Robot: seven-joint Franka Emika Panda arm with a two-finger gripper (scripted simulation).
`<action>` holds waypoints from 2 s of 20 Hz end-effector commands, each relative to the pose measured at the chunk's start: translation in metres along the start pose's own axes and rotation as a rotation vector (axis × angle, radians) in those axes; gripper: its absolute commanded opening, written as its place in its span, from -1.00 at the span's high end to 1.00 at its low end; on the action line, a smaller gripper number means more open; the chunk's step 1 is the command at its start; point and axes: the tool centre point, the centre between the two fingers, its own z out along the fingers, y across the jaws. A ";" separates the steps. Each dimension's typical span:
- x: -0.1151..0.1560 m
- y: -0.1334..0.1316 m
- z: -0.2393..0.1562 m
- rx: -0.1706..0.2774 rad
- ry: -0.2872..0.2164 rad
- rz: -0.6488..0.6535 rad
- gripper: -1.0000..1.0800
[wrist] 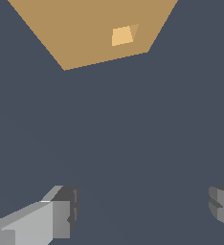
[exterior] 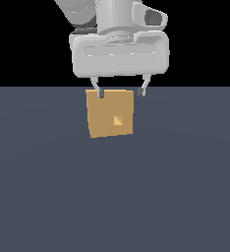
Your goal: Insert the peg into the horizontal hole in a box.
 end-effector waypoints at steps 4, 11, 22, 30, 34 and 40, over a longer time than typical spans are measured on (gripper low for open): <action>-0.007 0.001 0.002 0.001 -0.001 0.016 -0.92; -0.078 0.000 0.024 0.008 -0.007 0.175 -0.92; -0.270 -0.065 0.086 0.029 -0.022 0.634 -0.92; -0.327 -0.109 0.107 0.038 -0.026 0.796 -0.92; -0.330 -0.112 0.108 0.039 -0.025 0.805 -0.92; -0.329 -0.112 0.111 0.039 -0.025 0.803 -0.92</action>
